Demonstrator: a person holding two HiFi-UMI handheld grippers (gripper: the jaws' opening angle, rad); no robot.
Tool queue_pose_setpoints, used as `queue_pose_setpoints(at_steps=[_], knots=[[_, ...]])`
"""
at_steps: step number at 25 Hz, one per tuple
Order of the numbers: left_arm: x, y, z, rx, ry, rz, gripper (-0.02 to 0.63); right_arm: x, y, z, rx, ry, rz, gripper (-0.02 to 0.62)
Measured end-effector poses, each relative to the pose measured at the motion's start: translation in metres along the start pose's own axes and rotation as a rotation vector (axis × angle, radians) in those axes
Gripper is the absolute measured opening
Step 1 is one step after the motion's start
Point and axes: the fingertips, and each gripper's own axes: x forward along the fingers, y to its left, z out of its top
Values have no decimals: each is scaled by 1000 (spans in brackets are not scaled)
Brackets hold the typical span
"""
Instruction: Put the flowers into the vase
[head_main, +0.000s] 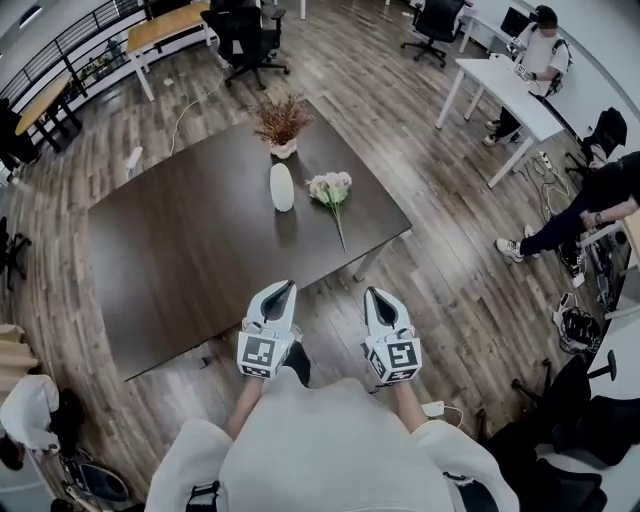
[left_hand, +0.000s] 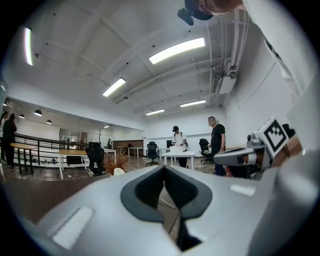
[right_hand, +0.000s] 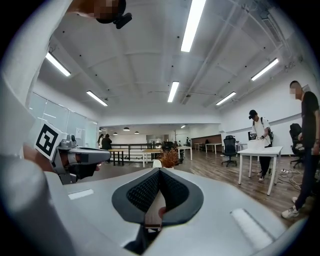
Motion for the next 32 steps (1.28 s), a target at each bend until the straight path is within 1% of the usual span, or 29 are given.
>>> queue_pose_setpoints(at_steps=[3, 8, 11, 14, 16, 20, 23, 24, 25, 28, 32], knots=[[25, 46, 0, -4, 2, 7, 11, 54, 6, 7, 0, 3, 13, -3], [62, 119, 0, -10, -8, 33, 11, 135, 16, 21, 37, 4, 70, -3], [87, 159, -1, -23, -3, 31, 11, 179, 17, 29, 43, 9, 69, -3], [107, 189, -3, -10, -2, 25, 11, 213, 13, 28, 48, 13, 56, -3], [116, 200, -6, -18, 2, 29, 11, 224, 9, 26, 67, 18, 55, -2], [131, 204, -17, -35, 30, 46, 11, 237, -8, 16, 95, 37, 62, -2], [142, 210, -24, -49, 50, 81, 11, 250, -17, 11, 99, 61, 98, 4], [145, 213, -25, -61, 54, 98, 11, 255, -18, 9, 95, 77, 116, 39], [147, 216, -25, -73, 59, 115, 11, 259, -20, 8, 89, 94, 134, 56], [150, 216, -35, -91, 93, 158, 11, 268, -30, -5, 90, 156, 170, 73], [152, 212, -66, -121, 155, 192, 11, 275, -45, -43, 97, 270, 195, 122]])
